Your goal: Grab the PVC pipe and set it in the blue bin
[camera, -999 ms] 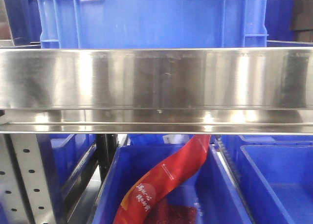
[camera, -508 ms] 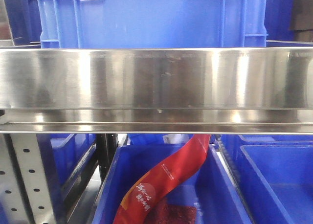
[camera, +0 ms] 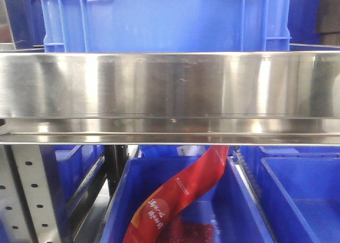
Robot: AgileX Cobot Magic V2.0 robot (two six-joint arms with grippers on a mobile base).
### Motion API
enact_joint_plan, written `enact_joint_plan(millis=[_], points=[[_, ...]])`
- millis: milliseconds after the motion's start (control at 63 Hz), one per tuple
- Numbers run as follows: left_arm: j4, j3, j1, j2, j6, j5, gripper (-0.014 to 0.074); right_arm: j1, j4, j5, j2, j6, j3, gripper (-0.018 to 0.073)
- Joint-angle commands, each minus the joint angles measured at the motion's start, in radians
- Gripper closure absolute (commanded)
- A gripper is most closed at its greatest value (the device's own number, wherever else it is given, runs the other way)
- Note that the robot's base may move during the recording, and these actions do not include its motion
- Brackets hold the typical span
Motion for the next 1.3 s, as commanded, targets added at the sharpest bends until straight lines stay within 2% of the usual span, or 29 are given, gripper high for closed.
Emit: enact_joint_plan(millis=[0, 238, 286, 571, 666, 841, 904, 1015, 1063, 1206, 1285], points=[[0.001, 0.001, -0.004, -0.005, -0.001, -0.017, 0.0707, 0.005, -0.01, -0.025, -0.005, -0.005, 0.003, 0.0727], [0.001, 0.001, -0.004, -0.005, -0.001, -0.017, 0.0707, -0.01, -0.012, -0.028, -0.065, -0.005, 0.067, 0.0727], [0.001, 0.001, -0.004, -0.005, -0.001, -0.017, 0.0707, -0.049, -0.012, -0.023, -0.107, -0.005, 0.121, 0.0727], [0.001, 0.001, -0.004, -0.005, -0.001, -0.017, 0.0707, -0.409, -0.012, -0.053, -0.414, -0.005, 0.487, 0.0727], [0.001, 0.001, -0.004, -0.005, -0.001, -0.017, 0.0707, -0.476, -0.012, -0.055, -0.529, -0.005, 0.596, 0.0727], [0.001, 0.001, -0.004, -0.005, -0.001, -0.017, 0.0707, -0.492, -0.008, -0.083, -0.737, -0.005, 0.777, 0.0727], [0.001, 0.001, -0.004, -0.005, -0.001, -0.017, 0.0707, -0.494, -0.008, -0.089, -0.738, -0.005, 0.818, 0.0727], [0.001, 0.001, -0.004, -0.005, -0.001, -0.017, 0.0707, -0.494, -0.008, -0.184, -0.738, -0.005, 0.838, 0.0727], [0.001, 0.001, -0.004, -0.005, -0.001, -0.021, 0.0707, -0.494, -0.008, -0.157, -0.738, -0.005, 0.838, 0.0727], [0.001, 0.001, -0.004, -0.005, -0.001, -0.023, 0.0707, -0.494, 0.086, -0.159, -0.738, -0.142, 0.838, 0.0727], [0.001, 0.001, -0.004, -0.005, -0.001, -0.023, 0.0707, -0.494, 0.088, -0.16, -0.738, -0.142, 0.838, 0.0727]])
